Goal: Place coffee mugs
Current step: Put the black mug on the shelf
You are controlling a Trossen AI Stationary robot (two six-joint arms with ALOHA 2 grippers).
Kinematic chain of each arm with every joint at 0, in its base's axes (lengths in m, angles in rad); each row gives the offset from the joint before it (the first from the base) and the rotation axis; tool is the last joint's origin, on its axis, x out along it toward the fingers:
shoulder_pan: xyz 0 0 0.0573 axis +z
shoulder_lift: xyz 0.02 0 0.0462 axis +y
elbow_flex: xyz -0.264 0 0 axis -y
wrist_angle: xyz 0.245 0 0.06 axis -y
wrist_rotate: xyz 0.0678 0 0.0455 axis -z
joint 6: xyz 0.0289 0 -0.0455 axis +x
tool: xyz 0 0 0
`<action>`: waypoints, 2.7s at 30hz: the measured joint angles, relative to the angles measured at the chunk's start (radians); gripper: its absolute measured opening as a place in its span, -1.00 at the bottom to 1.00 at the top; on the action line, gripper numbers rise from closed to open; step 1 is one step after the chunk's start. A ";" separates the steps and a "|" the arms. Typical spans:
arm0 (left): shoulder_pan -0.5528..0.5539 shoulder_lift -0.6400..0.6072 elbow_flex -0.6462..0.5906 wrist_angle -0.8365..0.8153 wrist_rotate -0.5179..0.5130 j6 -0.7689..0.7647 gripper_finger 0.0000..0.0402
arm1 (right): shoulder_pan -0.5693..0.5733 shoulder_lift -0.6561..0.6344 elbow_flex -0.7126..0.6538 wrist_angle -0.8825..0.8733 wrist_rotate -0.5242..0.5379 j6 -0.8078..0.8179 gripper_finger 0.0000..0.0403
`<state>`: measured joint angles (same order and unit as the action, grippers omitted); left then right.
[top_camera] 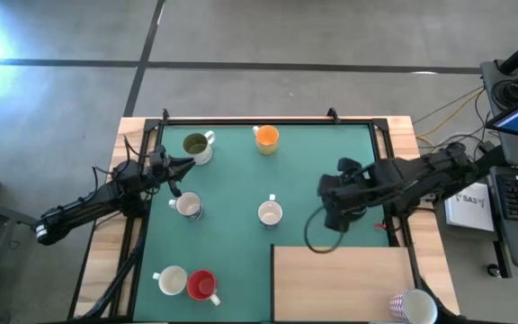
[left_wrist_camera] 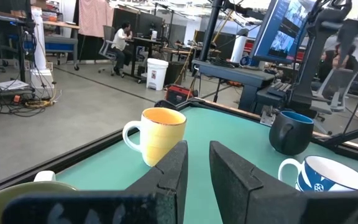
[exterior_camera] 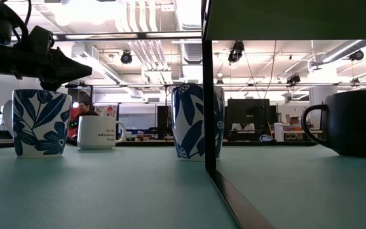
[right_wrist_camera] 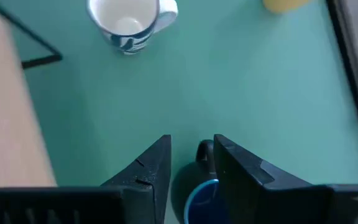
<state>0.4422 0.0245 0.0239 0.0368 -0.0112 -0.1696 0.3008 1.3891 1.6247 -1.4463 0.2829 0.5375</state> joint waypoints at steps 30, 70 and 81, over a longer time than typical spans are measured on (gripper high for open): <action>0.000 0.000 0.000 0.000 0.000 0.000 -0.75 | -0.230 -0.021 -0.488 0.125 -0.234 0.405 -0.25; 0.000 0.000 0.000 0.000 0.000 0.000 -0.75 | -0.401 -0.129 -0.583 0.076 -0.178 -0.205 -0.32; 0.000 0.000 0.000 0.000 0.000 0.000 -0.75 | -0.429 -0.129 -0.680 0.175 -0.232 -0.311 -0.34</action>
<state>0.4419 0.0246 0.0239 0.0368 -0.0111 -0.1696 -0.1284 1.2606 0.9445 -1.2713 0.0513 0.2267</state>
